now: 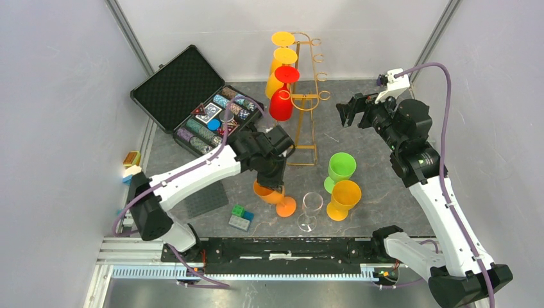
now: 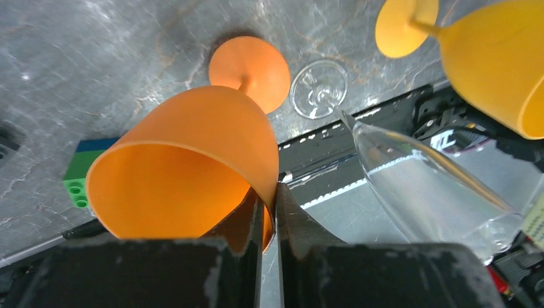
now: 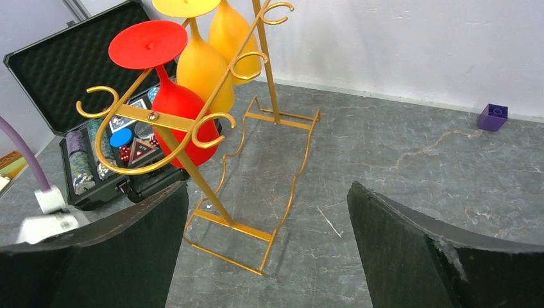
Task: Place the wine glass upside down on the wine glass rack
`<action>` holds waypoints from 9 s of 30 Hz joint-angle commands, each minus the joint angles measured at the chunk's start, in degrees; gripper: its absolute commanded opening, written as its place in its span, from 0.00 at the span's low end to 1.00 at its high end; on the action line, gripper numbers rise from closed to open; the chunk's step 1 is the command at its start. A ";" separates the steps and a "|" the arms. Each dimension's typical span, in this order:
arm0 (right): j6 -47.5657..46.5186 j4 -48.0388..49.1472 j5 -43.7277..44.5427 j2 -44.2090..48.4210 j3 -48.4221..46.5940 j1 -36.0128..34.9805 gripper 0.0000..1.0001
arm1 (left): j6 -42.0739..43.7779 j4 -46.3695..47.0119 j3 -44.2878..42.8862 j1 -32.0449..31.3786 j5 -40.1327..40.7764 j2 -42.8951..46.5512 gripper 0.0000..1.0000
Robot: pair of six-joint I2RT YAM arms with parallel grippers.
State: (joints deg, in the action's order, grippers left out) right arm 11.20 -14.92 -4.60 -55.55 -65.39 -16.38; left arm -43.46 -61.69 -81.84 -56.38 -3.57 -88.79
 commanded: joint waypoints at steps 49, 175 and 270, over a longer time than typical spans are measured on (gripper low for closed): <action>3.96 15.60 -18.92 0.33 -6.21 0.21 0.97 | -42.52 74.17 5.34 39.48 -45.75 14.30 0.02; -88.66 21.48 31.99 -5.46 7.92 -59.13 0.28 | -19.49 36.84 5.25 34.63 -53.57 16.44 0.02; 8.59 7.40 -15.10 -6.95 -6.18 1.10 0.98 | -30.62 51.67 -10.83 39.29 -40.25 -1.56 0.02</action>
State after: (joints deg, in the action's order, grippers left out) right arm 19.29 -9.52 -20.34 -63.55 -71.75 -15.57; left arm -72.14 -13.08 -89.93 -16.16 -44.73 -90.08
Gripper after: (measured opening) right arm 0.979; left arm 0.040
